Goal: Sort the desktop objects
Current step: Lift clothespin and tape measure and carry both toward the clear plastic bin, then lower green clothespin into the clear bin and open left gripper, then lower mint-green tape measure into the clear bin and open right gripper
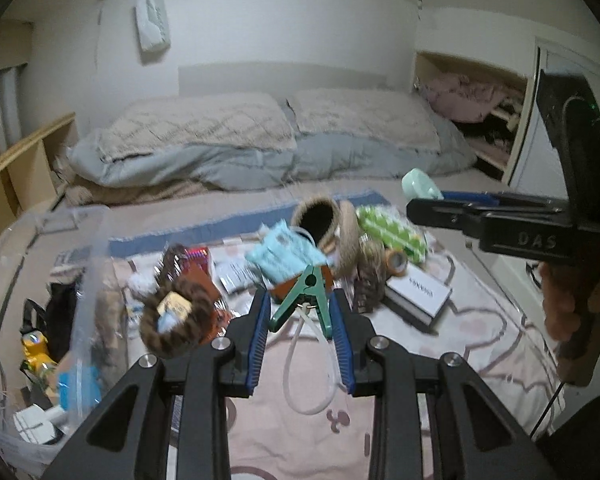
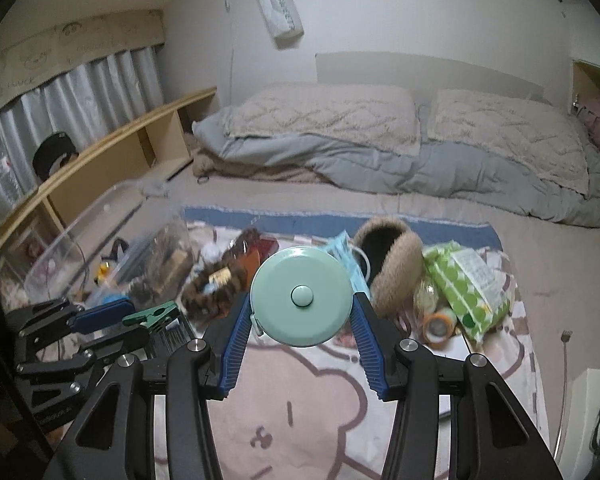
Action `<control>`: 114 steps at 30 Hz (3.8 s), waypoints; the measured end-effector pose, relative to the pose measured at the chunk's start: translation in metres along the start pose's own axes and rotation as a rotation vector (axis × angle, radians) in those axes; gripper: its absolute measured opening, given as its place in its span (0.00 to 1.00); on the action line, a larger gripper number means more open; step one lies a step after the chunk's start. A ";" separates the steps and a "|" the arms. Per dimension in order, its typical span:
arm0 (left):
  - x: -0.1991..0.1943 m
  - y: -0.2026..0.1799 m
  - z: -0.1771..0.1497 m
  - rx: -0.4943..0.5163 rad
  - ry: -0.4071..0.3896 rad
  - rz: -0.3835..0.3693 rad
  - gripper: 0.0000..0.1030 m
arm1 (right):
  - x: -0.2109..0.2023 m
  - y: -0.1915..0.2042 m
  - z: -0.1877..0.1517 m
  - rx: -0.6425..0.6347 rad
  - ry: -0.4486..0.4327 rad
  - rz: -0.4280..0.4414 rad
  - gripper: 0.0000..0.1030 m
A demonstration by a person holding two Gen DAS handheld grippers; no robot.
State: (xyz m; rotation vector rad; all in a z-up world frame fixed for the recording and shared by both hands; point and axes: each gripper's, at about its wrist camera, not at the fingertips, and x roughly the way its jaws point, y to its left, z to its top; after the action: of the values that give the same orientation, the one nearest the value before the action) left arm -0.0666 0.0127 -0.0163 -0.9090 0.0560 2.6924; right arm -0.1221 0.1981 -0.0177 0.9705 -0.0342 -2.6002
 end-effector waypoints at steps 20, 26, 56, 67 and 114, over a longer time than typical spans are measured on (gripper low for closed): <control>-0.059 0.064 0.028 -0.150 -0.172 0.204 0.29 | 0.013 0.076 0.032 -0.050 -0.082 0.120 0.49; -0.071 0.088 0.023 -0.192 -0.193 0.258 0.29 | 0.021 0.099 0.038 -0.058 -0.075 0.165 0.49; -0.085 0.227 -0.034 -0.375 -0.065 0.421 0.30 | 0.100 0.188 0.047 -0.086 0.046 0.273 0.49; -0.046 0.256 -0.066 -0.464 0.239 0.442 0.30 | 0.107 0.213 0.042 -0.135 0.074 0.326 0.49; -0.103 0.272 -0.065 -0.549 -0.005 0.651 0.60 | 0.139 0.278 0.006 -0.229 0.306 0.405 0.49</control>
State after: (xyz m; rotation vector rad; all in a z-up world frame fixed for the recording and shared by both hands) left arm -0.0304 -0.2829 -0.0221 -1.1972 -0.4947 3.3965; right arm -0.1326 -0.1099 -0.0595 1.1298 0.1293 -2.0209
